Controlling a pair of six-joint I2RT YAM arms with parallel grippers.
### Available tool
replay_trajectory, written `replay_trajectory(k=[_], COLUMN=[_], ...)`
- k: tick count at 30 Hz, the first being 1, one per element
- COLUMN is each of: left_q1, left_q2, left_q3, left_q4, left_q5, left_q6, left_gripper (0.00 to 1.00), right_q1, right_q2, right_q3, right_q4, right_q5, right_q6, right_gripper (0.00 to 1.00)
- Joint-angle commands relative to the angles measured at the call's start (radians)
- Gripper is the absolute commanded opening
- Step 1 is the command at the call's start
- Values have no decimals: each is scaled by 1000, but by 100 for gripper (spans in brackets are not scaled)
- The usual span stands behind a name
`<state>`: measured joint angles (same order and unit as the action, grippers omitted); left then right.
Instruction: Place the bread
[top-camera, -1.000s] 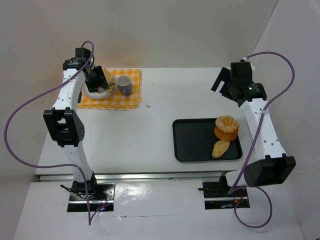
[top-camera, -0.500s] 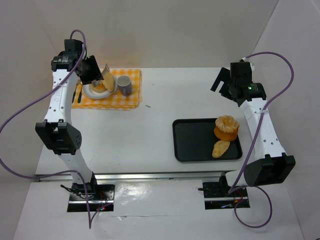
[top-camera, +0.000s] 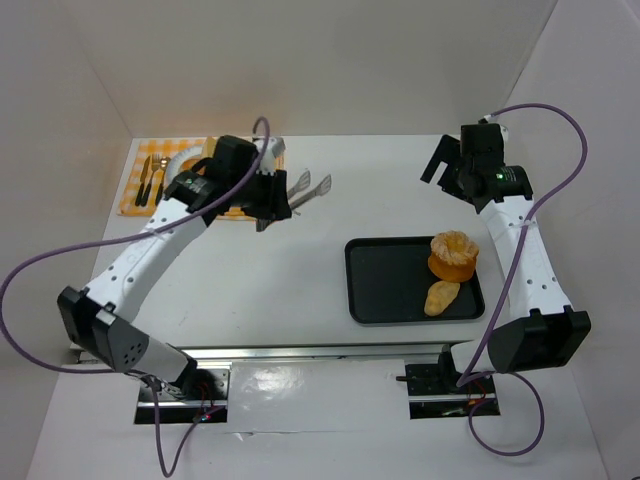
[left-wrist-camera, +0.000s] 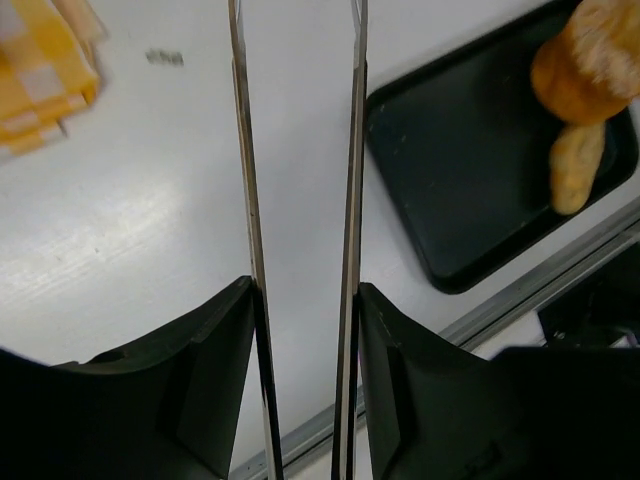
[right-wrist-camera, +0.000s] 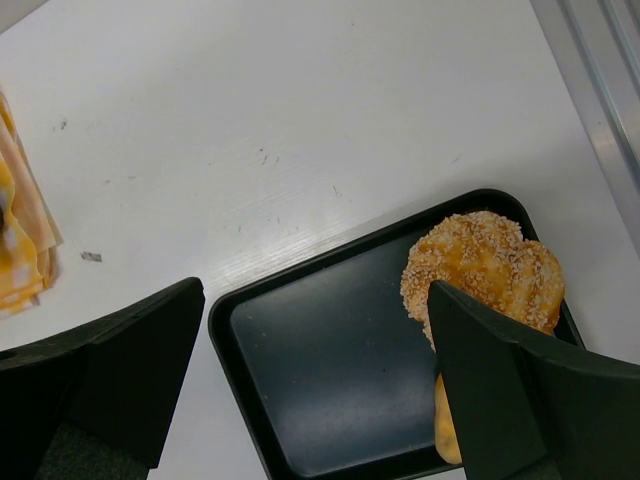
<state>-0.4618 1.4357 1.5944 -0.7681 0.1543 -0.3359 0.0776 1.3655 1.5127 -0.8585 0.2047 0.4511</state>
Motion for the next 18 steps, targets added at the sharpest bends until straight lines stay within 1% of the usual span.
replay_trajectory(k=[1, 5, 8, 9, 13, 18], left_q1=[-23, -48, -48, -48, -57, -66], left_q2=[58, 92, 103, 114, 123, 183], left_q3=[-85, -175, -217, -247, -281, -281], left_q4=[73, 116, 116, 127, 116, 95], left_q5=[5, 5, -4, -18, -81, -202], left_q6=[11, 20, 20, 20, 9, 0], left_gripper=[55, 55, 58, 58, 61, 61], right_q1=[-2, -2, -2, -2, -2, -2], right_q2=[-29, -40, -58, -59, -59, -59], right_q3=[21, 9, -2, -2, -13, -13], right_q4=[32, 32, 32, 32, 41, 41], right_q5=[1, 10, 19, 19, 19, 19], right_q6=[-2, -2, -2, -2, -11, -11], right_gripper=[100, 100, 100, 100, 100, 100])
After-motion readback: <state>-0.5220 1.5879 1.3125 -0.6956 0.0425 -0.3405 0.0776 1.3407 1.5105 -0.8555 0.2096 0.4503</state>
